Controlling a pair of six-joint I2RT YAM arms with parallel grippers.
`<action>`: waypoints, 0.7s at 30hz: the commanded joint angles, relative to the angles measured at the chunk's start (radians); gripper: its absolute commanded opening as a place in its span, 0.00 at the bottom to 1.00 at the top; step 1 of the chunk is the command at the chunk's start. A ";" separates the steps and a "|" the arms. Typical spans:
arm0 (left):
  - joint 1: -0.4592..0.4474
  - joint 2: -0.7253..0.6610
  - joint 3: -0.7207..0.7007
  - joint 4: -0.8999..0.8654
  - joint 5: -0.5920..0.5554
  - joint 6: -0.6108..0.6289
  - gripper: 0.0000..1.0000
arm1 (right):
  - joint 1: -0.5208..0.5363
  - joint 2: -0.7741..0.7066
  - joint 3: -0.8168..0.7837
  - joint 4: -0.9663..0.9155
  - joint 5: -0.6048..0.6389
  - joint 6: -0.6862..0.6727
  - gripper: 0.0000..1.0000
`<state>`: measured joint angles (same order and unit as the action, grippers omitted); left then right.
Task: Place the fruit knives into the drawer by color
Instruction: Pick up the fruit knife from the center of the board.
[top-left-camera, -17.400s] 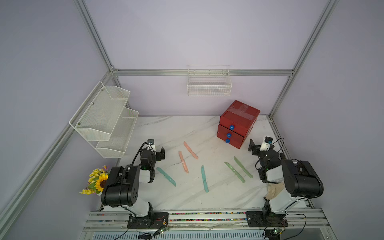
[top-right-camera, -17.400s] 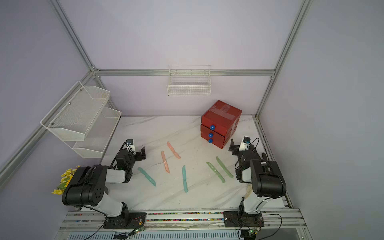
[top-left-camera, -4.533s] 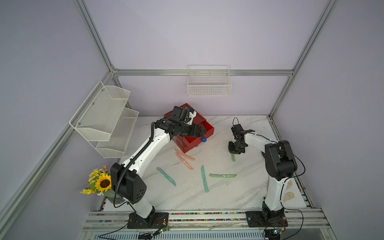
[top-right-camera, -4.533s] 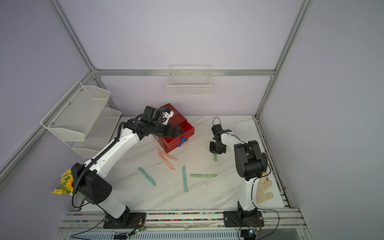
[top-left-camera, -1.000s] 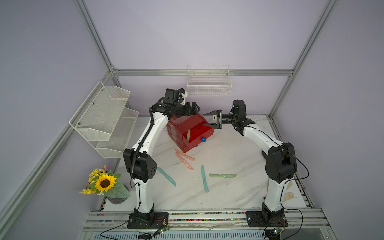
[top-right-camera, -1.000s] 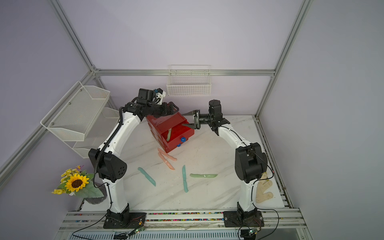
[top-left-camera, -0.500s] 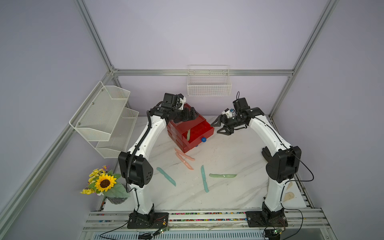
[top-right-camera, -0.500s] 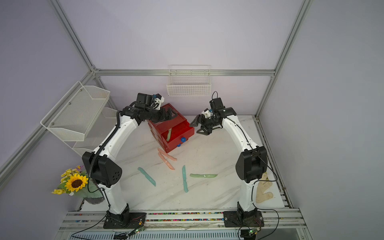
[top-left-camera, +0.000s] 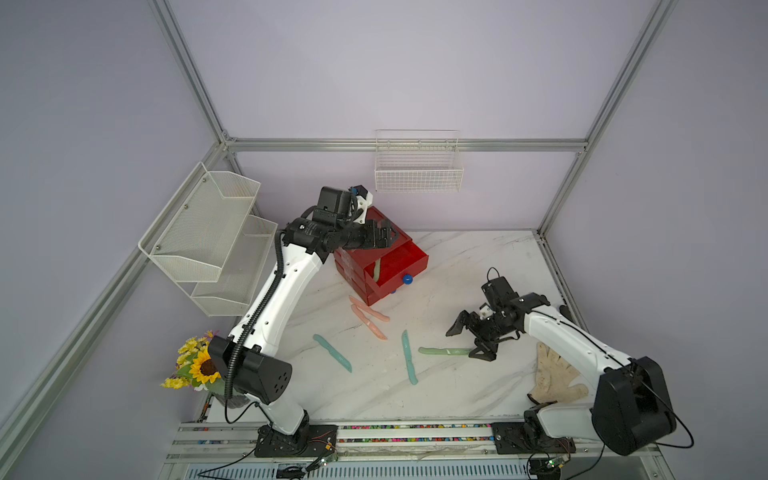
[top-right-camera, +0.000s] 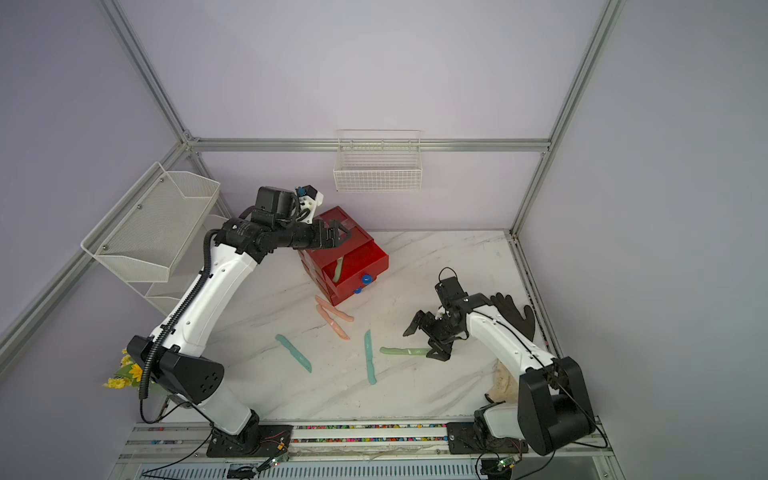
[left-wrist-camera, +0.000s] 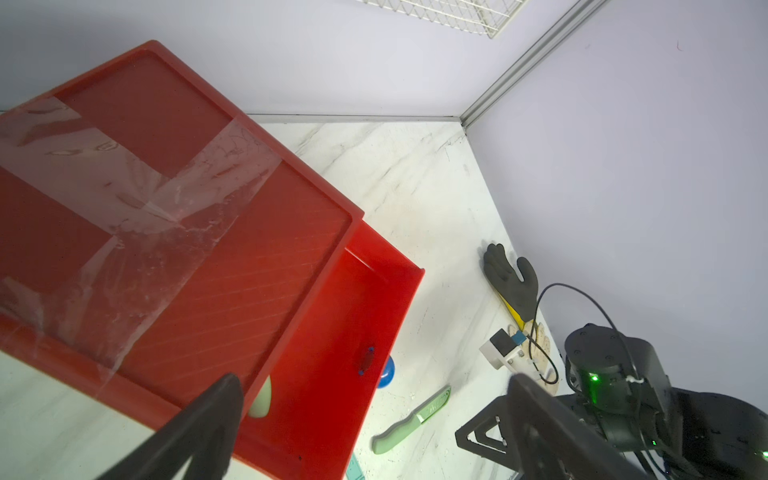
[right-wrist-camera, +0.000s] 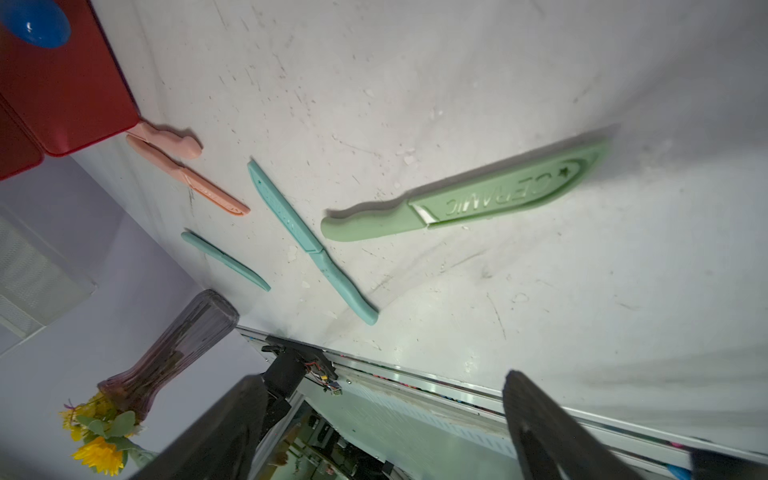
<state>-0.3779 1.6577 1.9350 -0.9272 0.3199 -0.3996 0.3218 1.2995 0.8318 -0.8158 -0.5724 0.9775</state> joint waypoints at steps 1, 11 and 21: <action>-0.042 -0.046 -0.011 -0.019 -0.026 0.028 1.00 | 0.021 -0.120 -0.107 0.208 0.002 0.322 0.85; -0.082 -0.236 -0.164 -0.054 -0.084 -0.072 1.00 | 0.045 -0.022 -0.243 0.505 0.130 0.485 0.84; -0.082 -0.415 -0.237 -0.247 -0.190 -0.081 1.00 | 0.056 0.133 -0.273 0.644 0.155 0.474 0.85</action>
<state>-0.4603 1.2823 1.7416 -1.0859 0.2031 -0.4644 0.3714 1.3891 0.5838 -0.2394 -0.4599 1.4448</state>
